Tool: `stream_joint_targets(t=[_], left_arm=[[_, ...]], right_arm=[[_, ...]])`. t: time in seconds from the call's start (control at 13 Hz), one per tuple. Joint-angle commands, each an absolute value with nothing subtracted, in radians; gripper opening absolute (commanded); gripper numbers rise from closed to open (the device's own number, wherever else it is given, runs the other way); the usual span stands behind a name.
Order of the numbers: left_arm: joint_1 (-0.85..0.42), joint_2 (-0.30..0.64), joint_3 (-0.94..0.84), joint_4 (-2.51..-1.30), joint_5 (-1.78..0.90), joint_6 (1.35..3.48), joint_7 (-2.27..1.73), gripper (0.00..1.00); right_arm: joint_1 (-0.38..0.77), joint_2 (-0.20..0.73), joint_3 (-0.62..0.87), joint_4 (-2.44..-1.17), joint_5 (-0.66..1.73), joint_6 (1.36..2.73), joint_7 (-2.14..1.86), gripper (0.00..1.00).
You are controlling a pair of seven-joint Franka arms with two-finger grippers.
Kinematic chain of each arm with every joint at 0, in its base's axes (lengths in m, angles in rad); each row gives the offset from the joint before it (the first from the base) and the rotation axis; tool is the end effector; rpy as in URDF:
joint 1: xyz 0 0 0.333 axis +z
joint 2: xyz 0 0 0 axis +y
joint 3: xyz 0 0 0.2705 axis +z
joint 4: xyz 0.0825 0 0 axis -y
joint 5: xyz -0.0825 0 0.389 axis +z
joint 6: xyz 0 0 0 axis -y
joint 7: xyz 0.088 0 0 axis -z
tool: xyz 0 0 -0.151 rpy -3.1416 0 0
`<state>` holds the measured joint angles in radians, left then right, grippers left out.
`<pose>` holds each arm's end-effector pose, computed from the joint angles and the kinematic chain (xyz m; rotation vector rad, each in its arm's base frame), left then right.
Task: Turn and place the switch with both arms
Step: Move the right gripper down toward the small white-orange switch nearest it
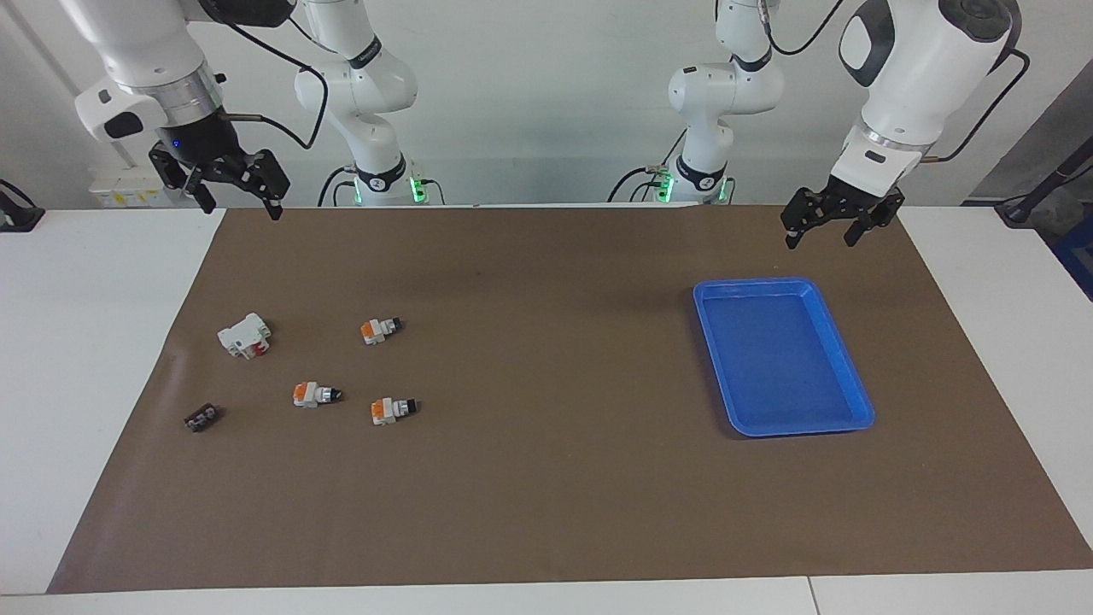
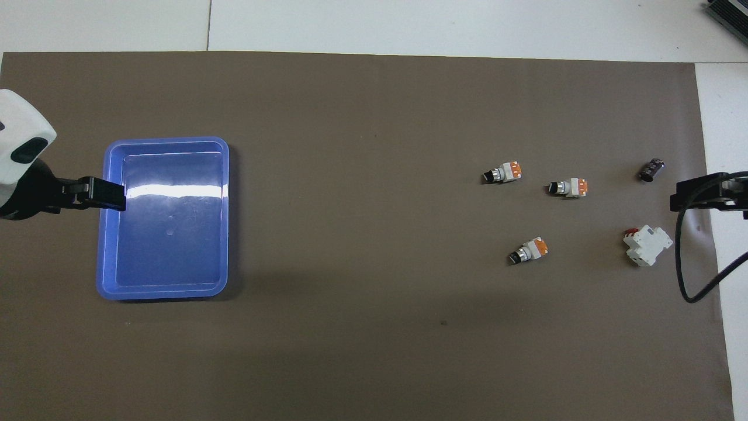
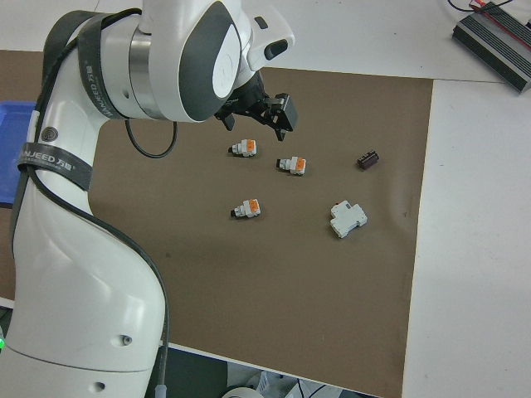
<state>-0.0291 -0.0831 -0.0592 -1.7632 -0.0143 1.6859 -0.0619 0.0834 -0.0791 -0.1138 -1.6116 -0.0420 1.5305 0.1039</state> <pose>0.5420 -0.0507 0.4984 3.1316 -0.0385 0.0077 0.5337 -0.0245 0.5551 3.1014 -0.2106 -0.0020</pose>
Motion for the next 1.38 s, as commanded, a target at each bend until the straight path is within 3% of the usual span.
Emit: stream_joint_targets(t=[0.0,0.46,0.92,1.08,1.31], left_arm=[[-0.020,-0.114,-0.063,-1.796,-0.006,1.692,-0.063,1.00],[-0.020,-0.114,-0.063,-1.796,-0.006,1.692,-0.063,1.00],[-0.020,-0.114,-0.063,-1.796,-0.006,1.692,-0.063,1.00],[-0.020,-0.114,-0.063,-1.796,-0.006,1.692,-0.063,1.00],[-0.020,-0.114,-0.063,-1.796,-0.006,1.692,-0.063,1.00]], right_arm=[[0.077,-0.084,-0.106,-1.612,-0.052,1.522,0.089,1.00],[0.077,-0.107,-0.109,-1.647,-0.052,1.531,0.095,1.00],[0.106,-0.176,-0.104,-2.003,-0.028,1.902,0.596,1.00],[0.110,-0.129,-0.104,-2.106,-0.005,2.004,0.760,1.00],[0.165,-0.013,-0.104,-2.163,0.086,2.158,1.032,1.00]])
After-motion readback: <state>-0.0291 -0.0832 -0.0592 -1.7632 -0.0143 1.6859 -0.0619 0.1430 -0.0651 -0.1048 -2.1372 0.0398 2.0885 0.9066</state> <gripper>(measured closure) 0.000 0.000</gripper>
